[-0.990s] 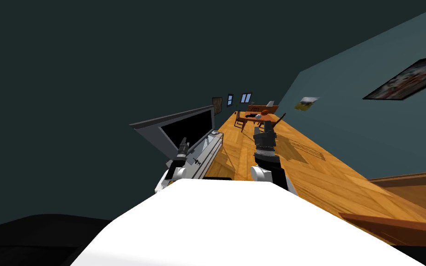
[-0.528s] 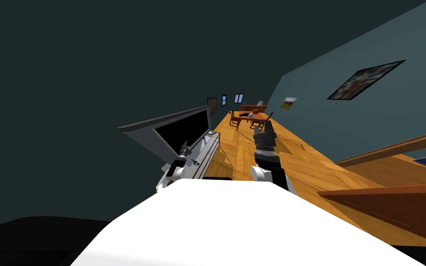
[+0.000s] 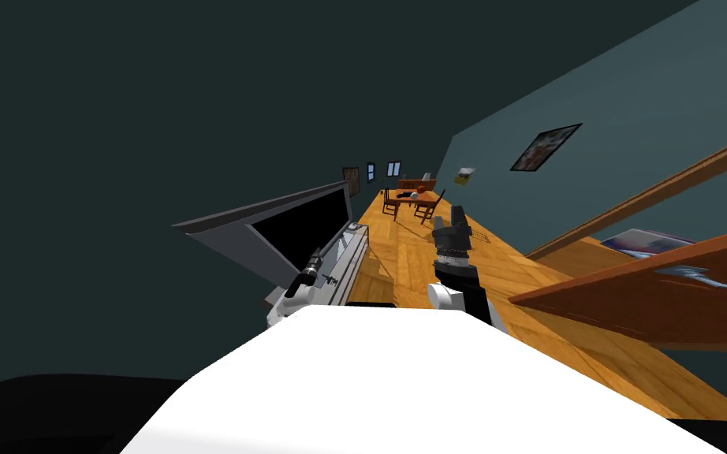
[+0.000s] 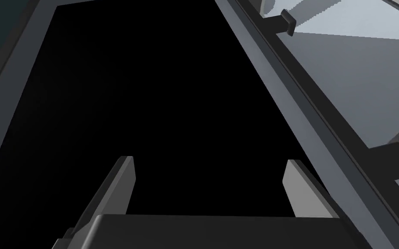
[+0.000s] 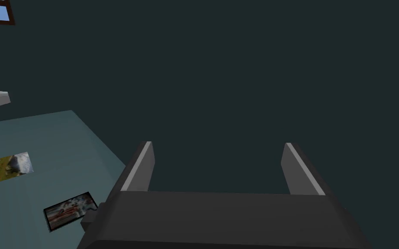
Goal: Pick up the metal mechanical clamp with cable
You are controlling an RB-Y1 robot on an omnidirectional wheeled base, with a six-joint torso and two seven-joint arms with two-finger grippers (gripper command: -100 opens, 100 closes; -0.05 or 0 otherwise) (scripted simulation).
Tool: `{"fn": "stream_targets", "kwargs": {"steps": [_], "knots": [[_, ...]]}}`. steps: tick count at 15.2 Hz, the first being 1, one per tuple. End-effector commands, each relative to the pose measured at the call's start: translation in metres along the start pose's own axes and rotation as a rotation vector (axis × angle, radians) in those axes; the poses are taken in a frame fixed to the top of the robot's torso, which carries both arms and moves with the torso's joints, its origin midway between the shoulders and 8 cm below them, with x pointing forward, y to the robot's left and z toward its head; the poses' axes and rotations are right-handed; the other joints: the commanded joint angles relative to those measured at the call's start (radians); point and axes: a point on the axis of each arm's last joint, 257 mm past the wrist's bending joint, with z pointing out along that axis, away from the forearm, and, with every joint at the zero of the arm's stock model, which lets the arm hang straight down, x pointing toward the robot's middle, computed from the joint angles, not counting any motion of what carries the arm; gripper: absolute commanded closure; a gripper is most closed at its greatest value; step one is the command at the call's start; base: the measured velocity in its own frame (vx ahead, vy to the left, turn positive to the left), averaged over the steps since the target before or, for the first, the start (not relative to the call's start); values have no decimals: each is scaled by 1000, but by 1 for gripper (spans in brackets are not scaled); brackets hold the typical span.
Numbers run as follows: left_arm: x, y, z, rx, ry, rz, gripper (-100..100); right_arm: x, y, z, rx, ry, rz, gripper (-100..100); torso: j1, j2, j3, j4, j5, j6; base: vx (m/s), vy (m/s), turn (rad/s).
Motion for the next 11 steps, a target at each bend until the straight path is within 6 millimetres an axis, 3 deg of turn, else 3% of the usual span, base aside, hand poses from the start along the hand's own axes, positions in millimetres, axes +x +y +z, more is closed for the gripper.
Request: {"fn": "stream_targets", "kwargs": {"steps": [1, 3, 4, 5, 11], "knots": [[-7, 26, 1, -72, -2, 1, -100, 0, 0, 0, 0, 0, 0, 0, 0, 0, 0, 0, 0, 0, -54, 43, -232], [-14, 51, 2, -143, -5, -2, -100, 0, 0, 0, 0, 0, 0, 0, 1, 1, 0, 0, 0, 0, -60, 56, -225], [-14, 51, 2, -143, -5, -2, -100, 0, 0, 0, 0, 0, 0, 0, 1, 1, 0, 0, 0, -1, -44, 43, -81], [-22, 71, 3, -199, -11, -6, -100, 0, 0, 0, 0, 0, 0, 0, 1, 0, 0, 0, 0, -1, -40, 39, -234], [-36, 121, -3, -351, -15, -19, -100, 0, 0, 0, 0, 0, 0, 0, 0, 0, 0, 0, 0, 0, -48, 37, -215]]}}
